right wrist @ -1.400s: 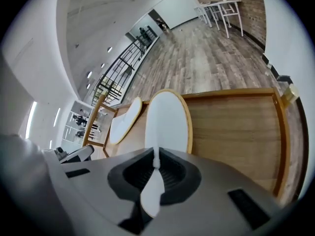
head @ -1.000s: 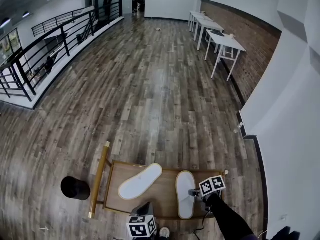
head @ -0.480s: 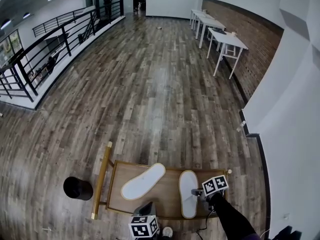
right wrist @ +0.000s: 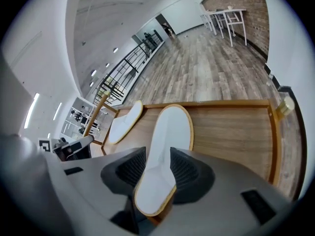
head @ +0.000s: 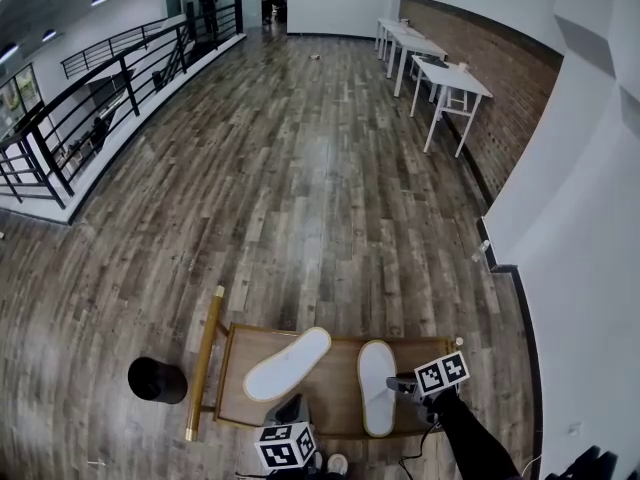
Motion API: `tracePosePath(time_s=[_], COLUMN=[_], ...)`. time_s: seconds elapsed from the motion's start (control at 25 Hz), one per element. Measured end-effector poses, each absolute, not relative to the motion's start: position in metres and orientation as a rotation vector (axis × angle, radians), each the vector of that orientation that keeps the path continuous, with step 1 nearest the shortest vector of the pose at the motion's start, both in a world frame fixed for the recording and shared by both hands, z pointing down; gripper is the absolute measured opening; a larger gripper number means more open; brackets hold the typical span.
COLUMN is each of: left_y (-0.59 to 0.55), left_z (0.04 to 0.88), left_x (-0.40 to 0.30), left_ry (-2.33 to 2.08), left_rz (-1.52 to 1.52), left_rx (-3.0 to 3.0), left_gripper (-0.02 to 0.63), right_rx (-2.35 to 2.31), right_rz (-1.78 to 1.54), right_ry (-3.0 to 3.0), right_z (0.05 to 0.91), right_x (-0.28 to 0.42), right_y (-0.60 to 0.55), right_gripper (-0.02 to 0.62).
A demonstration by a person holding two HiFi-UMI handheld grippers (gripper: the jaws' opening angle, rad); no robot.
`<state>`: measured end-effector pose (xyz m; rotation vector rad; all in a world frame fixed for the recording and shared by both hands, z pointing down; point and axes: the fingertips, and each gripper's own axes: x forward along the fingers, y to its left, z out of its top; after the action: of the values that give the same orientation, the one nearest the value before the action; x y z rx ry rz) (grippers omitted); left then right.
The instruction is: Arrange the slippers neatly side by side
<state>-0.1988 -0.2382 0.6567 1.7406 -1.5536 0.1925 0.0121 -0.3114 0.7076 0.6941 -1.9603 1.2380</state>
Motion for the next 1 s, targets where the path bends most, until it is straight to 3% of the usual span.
tracePosePath(time_s=[0.48,0.84,0.88,1.0], left_y=[-0.303,-0.310,-0.309,-0.309], left_z=[0.668,0.721,0.725,0.727], left_x=[-0.263,-0.270,-0.271,-0.270], left_ry=[-1.738,-1.483,-1.446,-1.387], left_rz=[0.464,1.287,1.365,1.456], left_rx=[1.745,2.009,2.038,2.101], left_gripper=[0.000,0.000,0.000,0.000], right_rx=[0.936,1.151,1.157,1.180], right_rz=[1.288,1.081,1.065,1.035], right_ry=[-2.401,-2.430,-2.425,-2.409], right_z=[0.613,0.606,0.605,0.605], right_x=[-0.041,-0.065,-0.067,-0.067], right_y=[-0.277,-0.281,-0.282,-0.284], right_gripper=[0.130,0.127,0.122,-0.003])
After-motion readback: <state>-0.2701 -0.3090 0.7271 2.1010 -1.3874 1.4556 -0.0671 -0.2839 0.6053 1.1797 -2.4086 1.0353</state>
